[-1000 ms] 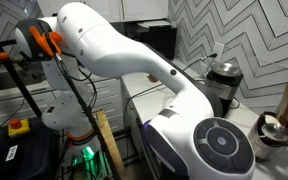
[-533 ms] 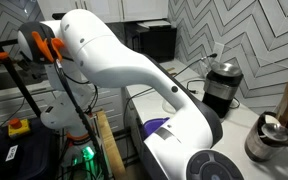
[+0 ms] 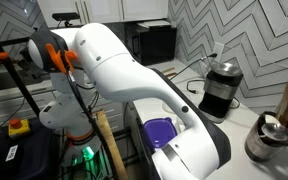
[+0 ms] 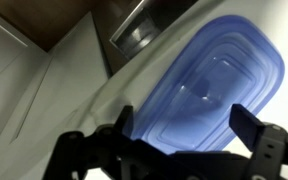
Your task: Unstack the clear bowls and put the blue packet in the bowl on the right then put the light blue lid on the bowl on the right
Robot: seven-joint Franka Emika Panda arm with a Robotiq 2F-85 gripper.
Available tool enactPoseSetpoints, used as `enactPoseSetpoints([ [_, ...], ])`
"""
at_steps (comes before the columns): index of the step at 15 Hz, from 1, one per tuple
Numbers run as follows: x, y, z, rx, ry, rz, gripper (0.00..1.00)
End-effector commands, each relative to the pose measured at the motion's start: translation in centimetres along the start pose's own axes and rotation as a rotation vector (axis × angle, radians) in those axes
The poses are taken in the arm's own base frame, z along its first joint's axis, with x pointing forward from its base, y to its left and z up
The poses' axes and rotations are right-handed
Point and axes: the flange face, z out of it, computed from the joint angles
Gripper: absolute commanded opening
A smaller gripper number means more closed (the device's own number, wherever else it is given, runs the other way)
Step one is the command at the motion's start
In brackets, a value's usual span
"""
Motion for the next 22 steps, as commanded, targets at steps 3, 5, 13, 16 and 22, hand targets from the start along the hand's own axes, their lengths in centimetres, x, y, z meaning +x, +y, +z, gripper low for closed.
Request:
enactPoseSetpoints([
  [3,0.6,1.8,0.7,0.027,-0.016,0.060,0.71],
  [5,0.3,2.1,0.3,0.022,-0.032,0.072,0.53],
  [13,-0.6,2.2,-0.8,-0.023,-0.146,0.092,0.55],
  [16,-0.8,2.1,-1.0,-0.040,-0.177,0.097,0.79],
  [22,-1.4,2.2,-0.5,-0.059,-0.222,0.114,0.50],
])
